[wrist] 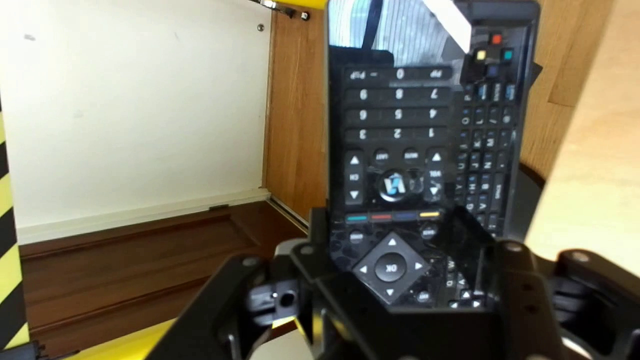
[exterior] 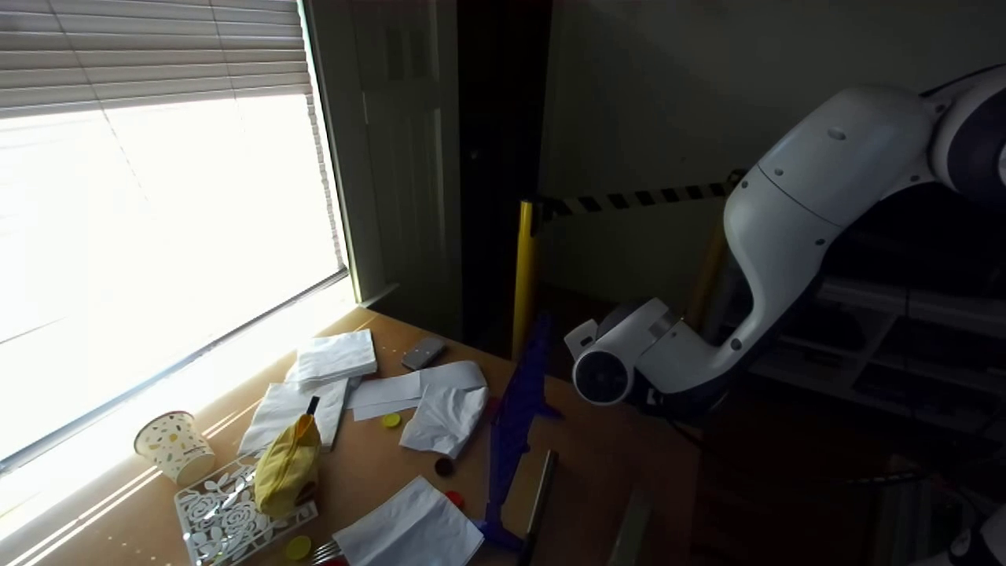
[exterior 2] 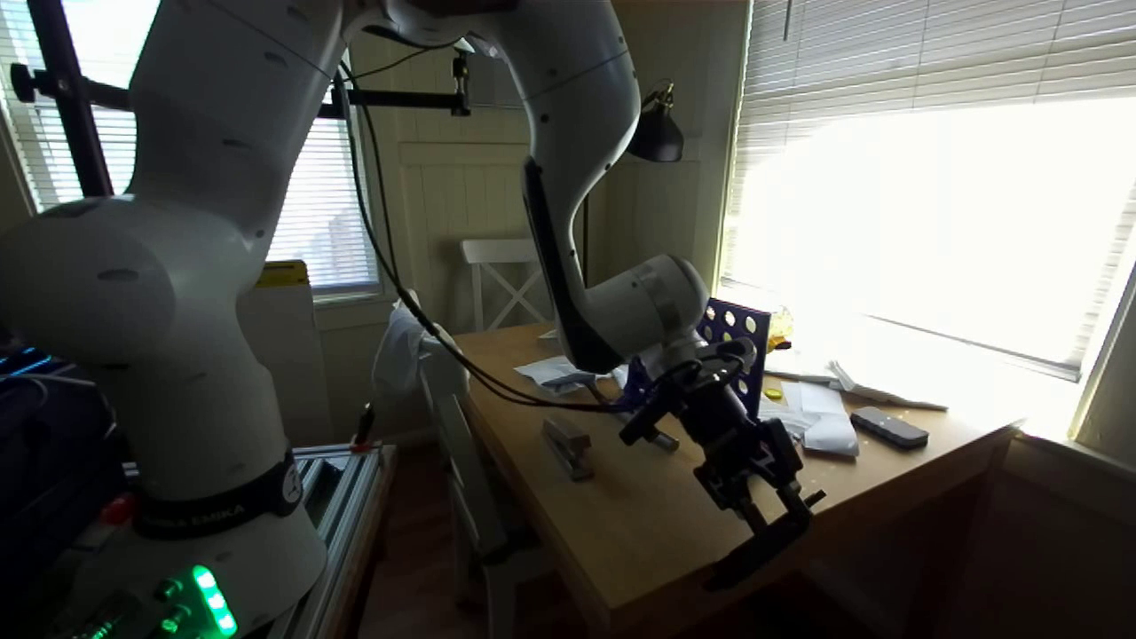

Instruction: Slide the back cover of the black remote to the right.

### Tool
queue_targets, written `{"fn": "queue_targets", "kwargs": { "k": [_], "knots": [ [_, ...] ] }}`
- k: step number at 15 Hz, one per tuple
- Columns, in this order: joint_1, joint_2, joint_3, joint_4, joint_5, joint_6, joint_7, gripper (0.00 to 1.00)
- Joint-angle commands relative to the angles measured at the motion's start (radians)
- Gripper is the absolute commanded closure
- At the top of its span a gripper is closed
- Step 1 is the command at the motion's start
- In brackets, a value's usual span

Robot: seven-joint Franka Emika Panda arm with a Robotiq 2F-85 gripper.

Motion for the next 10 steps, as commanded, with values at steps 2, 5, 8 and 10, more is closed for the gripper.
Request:
{"fn": "queue_targets", "kwargs": {
  "k": [2,5,8,10],
  "knots": [
    [-0.019,0.049,0.013,0.048,-0.005,-0.010,0.022,0.64],
    [-0.019,0.061,0.016,0.058,0.006,-0.010,0.022,0.64],
    [-0.027,0.056,0.016,0.061,0.023,-0.005,0.024,0.64],
    [-0.033,0.046,0.015,0.060,0.022,0.005,0.027,0.64]
  ]
}}
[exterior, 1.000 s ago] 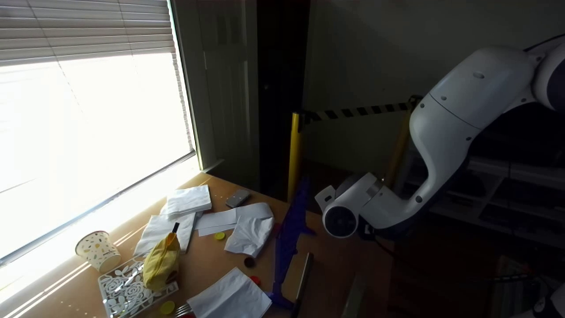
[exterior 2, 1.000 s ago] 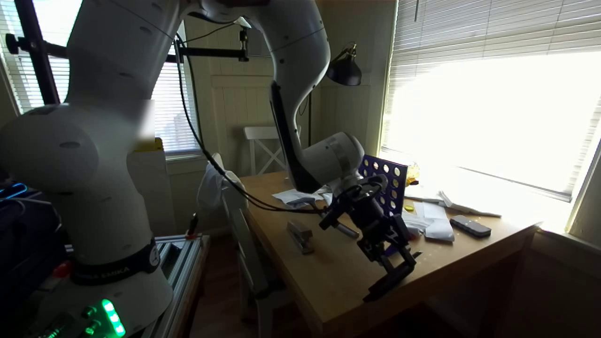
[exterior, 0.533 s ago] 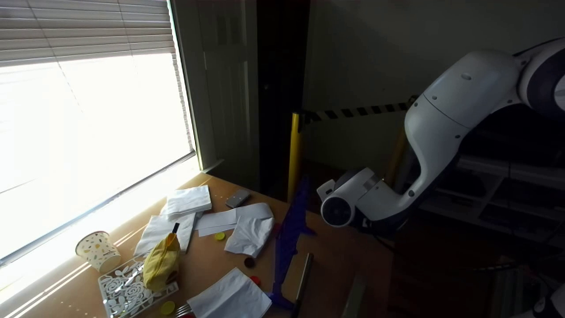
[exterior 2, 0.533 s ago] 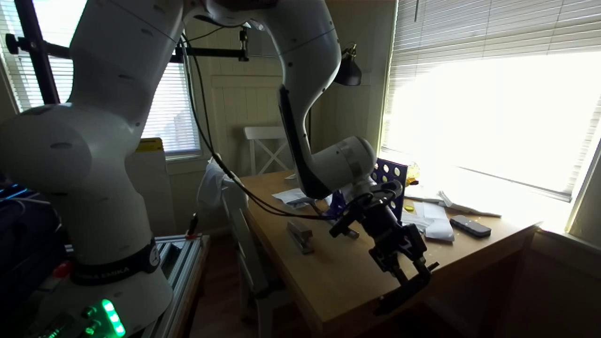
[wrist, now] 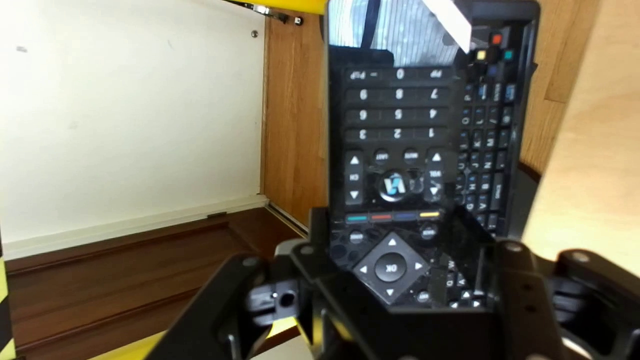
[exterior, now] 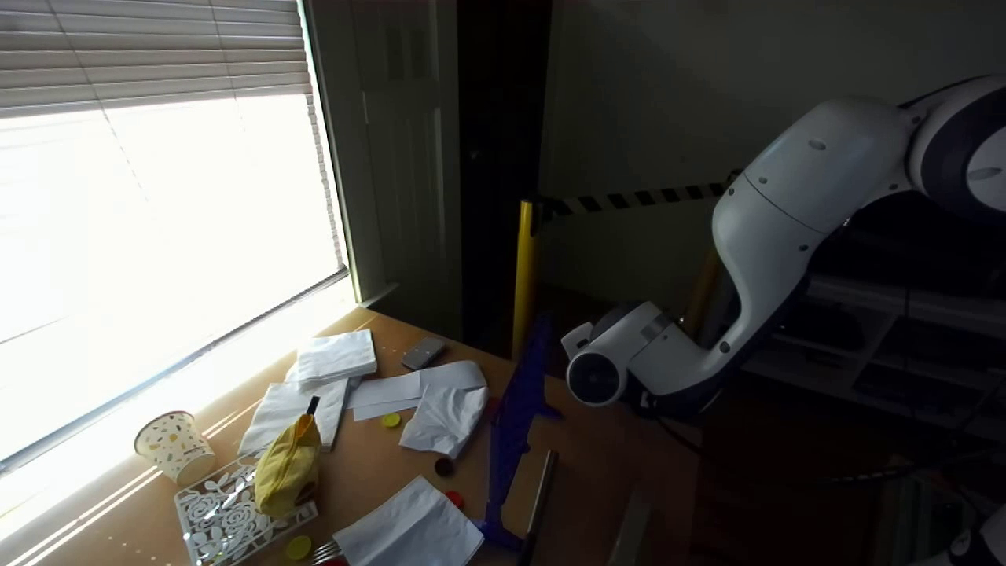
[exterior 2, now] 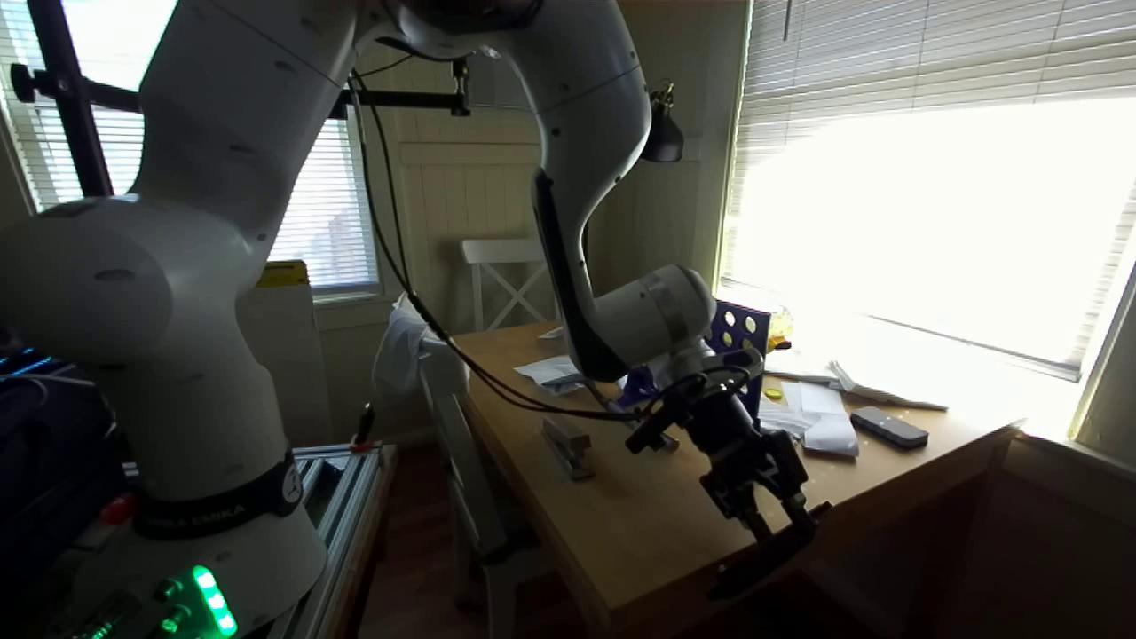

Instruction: Slide the back cover of the black remote to the right.

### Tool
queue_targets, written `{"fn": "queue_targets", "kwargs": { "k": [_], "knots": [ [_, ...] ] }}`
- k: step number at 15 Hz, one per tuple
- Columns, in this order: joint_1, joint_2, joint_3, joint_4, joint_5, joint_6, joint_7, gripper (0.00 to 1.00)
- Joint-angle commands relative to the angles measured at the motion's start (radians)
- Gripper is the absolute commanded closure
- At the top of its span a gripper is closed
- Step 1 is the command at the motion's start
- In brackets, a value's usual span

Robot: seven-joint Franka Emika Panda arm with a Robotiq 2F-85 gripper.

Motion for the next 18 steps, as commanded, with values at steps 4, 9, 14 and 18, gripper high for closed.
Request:
{"fn": "queue_targets", "kwargs": {
  "k": [4,9,14,18],
  "knots": [
    [-0.054,-0.028,0.011,0.009,0.002,0.076,-0.017,0.64],
    [-0.092,-0.046,0.002,-0.003,-0.034,0.245,-0.037,0.64],
    [-0.112,-0.047,-0.011,0.004,-0.022,0.310,-0.052,0.64],
    [-0.126,-0.056,-0.017,0.007,0.006,0.342,-0.044,0.64]
  ]
}}
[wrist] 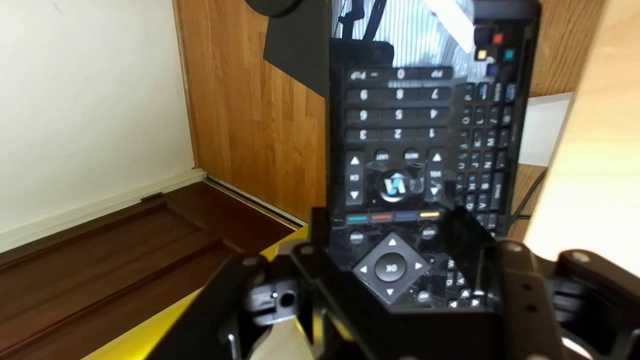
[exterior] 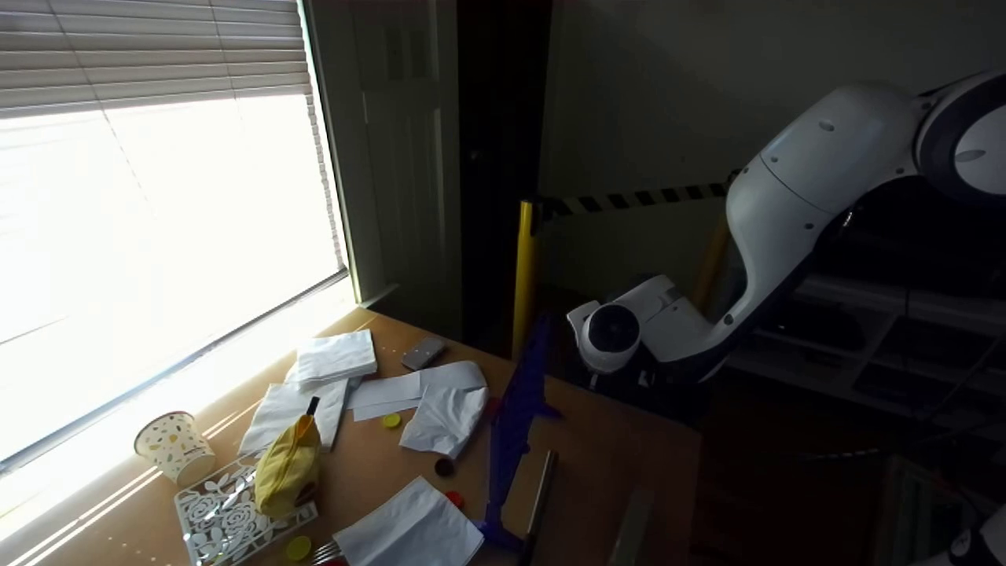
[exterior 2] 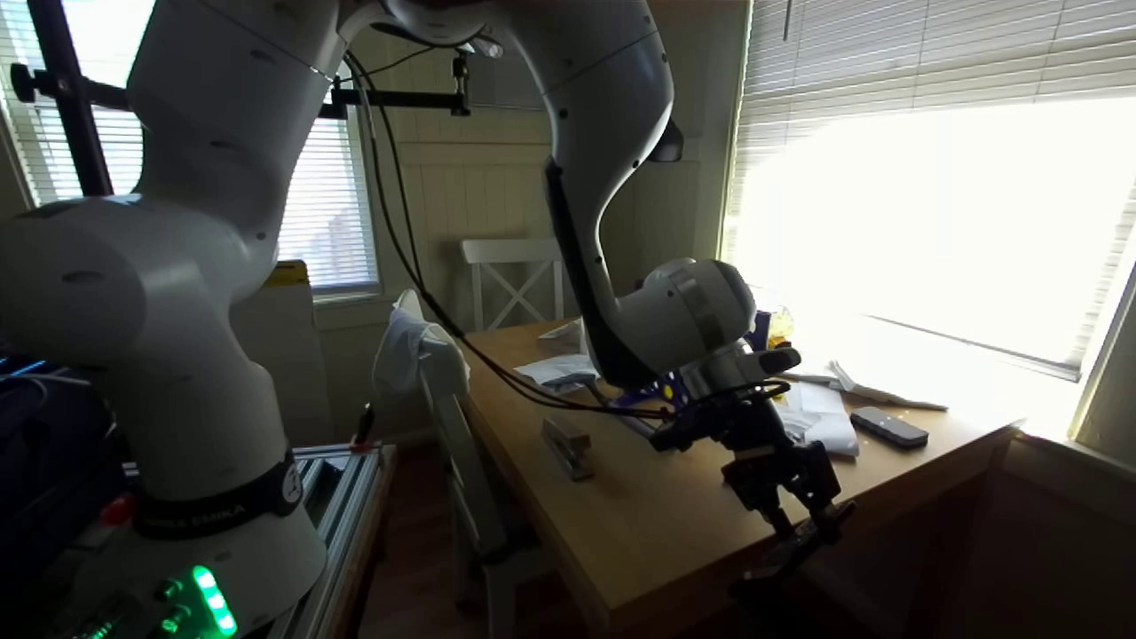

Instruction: Slide the back cover of the black remote to the right.

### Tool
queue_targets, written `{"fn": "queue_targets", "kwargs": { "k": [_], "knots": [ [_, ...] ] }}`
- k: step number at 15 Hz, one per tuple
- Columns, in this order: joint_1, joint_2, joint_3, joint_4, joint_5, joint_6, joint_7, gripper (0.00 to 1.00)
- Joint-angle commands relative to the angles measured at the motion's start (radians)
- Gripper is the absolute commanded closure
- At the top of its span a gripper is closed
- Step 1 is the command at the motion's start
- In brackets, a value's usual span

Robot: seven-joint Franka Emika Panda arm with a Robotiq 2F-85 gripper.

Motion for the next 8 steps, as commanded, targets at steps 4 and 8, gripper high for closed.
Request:
{"fn": "queue_targets", "kwargs": {
  "k": [4,8],
  "knots": [
    [-0.034,-0.066,-0.002,-0.025,0.054,0.096,-0.030,0.64],
    [-0.066,-0.058,0.006,-0.023,0.225,0.089,-0.159,0.64]
  ]
}}
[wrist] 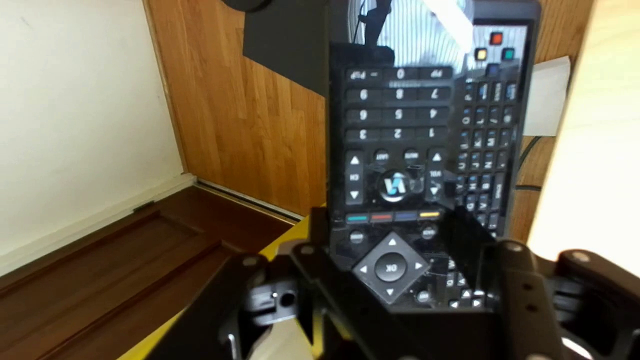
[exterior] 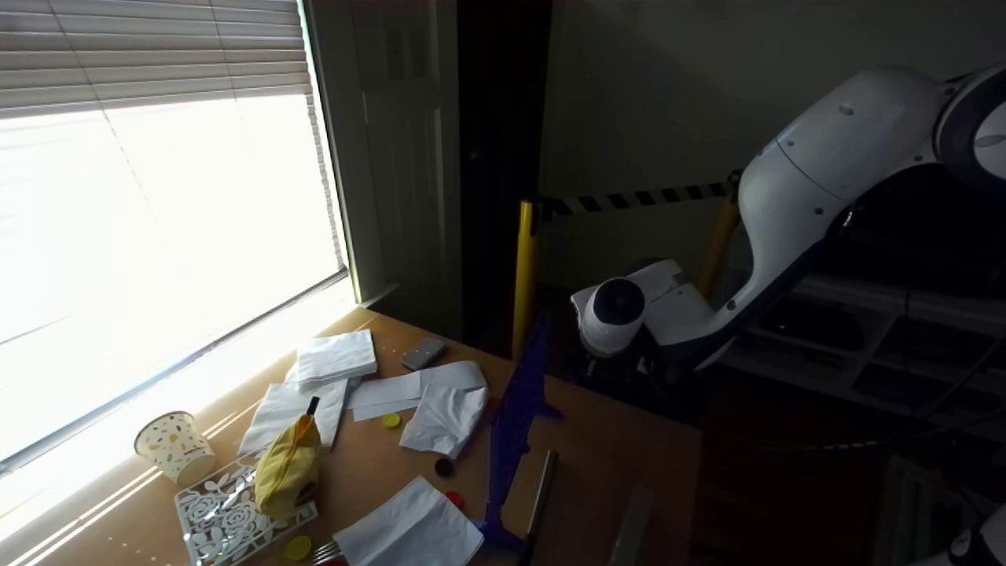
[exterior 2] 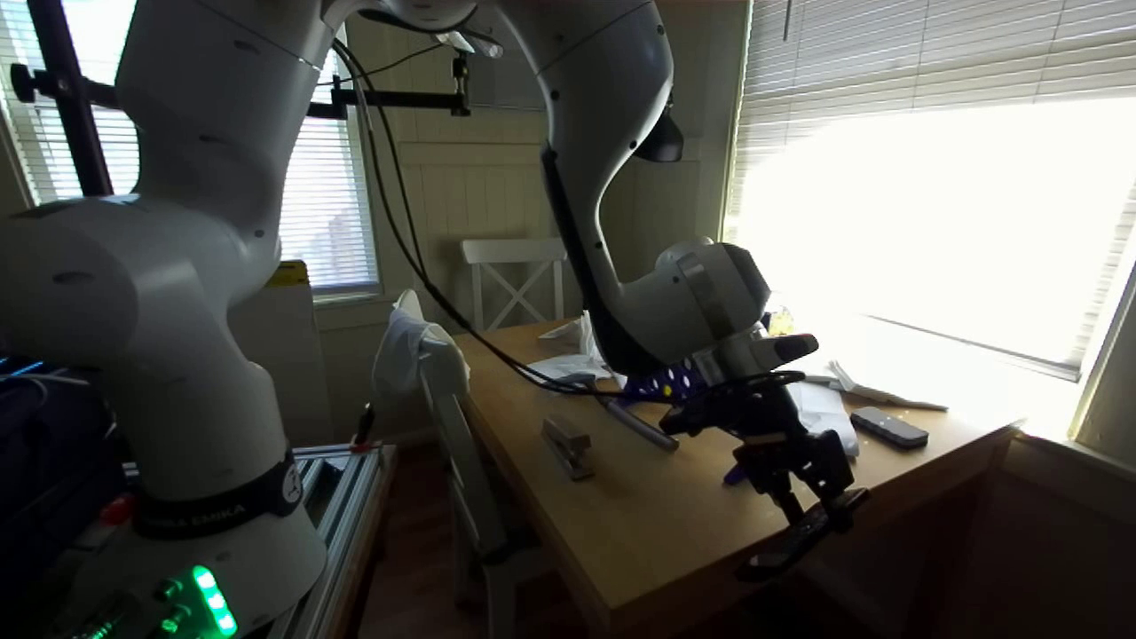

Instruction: Slide the back cover of the black remote to the right.

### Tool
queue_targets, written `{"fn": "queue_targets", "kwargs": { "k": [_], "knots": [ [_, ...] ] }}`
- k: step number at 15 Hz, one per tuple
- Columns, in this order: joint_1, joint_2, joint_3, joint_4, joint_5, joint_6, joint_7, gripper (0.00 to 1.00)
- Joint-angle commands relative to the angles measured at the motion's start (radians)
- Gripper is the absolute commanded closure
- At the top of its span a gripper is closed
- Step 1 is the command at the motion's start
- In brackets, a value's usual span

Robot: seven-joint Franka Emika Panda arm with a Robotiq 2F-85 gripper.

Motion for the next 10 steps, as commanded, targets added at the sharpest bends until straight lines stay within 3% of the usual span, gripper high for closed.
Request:
{"fn": "queue_targets", "kwargs": {
  "k": [1,5,10],
  "knots": [
    [-0.036,-0.008,0.005,-0.016,0.194,0.014,-0.173,0.64],
    [-0.173,0.008,0.085,-0.007,0.479,0.019,-0.474,0.64],
    [-0.371,0.047,0.208,0.039,0.745,-0.006,-0.831,0.64]
  ]
}}
